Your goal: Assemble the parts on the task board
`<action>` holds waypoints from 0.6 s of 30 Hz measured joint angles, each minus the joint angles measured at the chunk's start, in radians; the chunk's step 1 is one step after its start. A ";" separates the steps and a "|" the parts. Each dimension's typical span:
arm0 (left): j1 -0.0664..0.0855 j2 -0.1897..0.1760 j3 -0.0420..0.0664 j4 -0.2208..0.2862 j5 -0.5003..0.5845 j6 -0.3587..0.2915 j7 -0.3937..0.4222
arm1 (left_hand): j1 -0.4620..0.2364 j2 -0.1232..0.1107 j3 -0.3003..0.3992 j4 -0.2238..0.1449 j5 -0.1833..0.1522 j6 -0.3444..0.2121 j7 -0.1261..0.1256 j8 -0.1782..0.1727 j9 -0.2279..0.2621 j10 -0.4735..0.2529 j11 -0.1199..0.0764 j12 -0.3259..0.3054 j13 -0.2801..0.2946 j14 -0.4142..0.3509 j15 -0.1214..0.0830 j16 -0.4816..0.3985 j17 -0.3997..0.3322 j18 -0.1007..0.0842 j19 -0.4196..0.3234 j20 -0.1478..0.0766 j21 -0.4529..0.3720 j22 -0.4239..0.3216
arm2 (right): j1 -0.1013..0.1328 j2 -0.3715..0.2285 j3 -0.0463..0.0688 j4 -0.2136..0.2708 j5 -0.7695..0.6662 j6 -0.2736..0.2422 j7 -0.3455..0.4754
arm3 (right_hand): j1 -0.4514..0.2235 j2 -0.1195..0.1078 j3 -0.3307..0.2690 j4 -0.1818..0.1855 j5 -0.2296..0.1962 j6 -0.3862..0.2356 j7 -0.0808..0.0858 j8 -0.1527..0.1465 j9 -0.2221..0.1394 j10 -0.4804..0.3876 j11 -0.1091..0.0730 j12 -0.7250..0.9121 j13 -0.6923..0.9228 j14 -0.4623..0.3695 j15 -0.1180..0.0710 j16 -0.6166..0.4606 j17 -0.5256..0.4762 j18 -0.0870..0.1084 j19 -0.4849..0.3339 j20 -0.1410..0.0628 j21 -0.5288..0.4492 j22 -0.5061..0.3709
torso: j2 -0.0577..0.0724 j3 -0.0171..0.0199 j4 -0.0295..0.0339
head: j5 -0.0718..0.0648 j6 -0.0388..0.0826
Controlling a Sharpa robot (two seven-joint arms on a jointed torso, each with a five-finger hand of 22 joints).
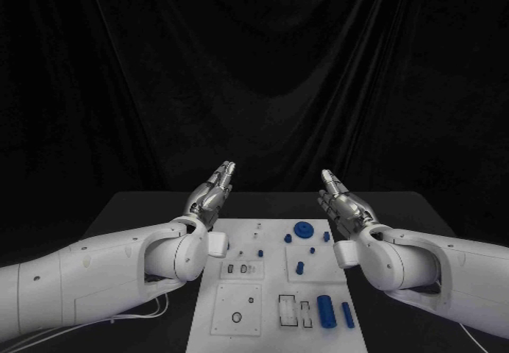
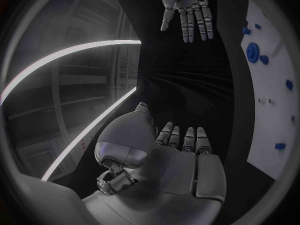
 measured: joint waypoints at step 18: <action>0.049 -0.011 -0.049 -0.025 0.161 0.221 0.077 | 0.023 -0.012 -0.002 0.002 -0.004 0.016 0.014 0.004 0.001 -0.002 0.009 0.000 0.000 0.000 0.000 0.000 0.000 0.000 0.000 0.000 0.000 0.000 | 0.044 -0.016 -0.043 -0.039 0.128 0.213 -0.090 | 0.001 -0.001 0.000 0.000 -0.037 0.029 0.050 0.000 0.005 0.002 0.057 0.000 0.000 0.000 0.000 0.000 0.000 0.000 0.000 0.000 0.000 0.000 | 0.000 0.0006 -0.0015 | -0.018 -0.021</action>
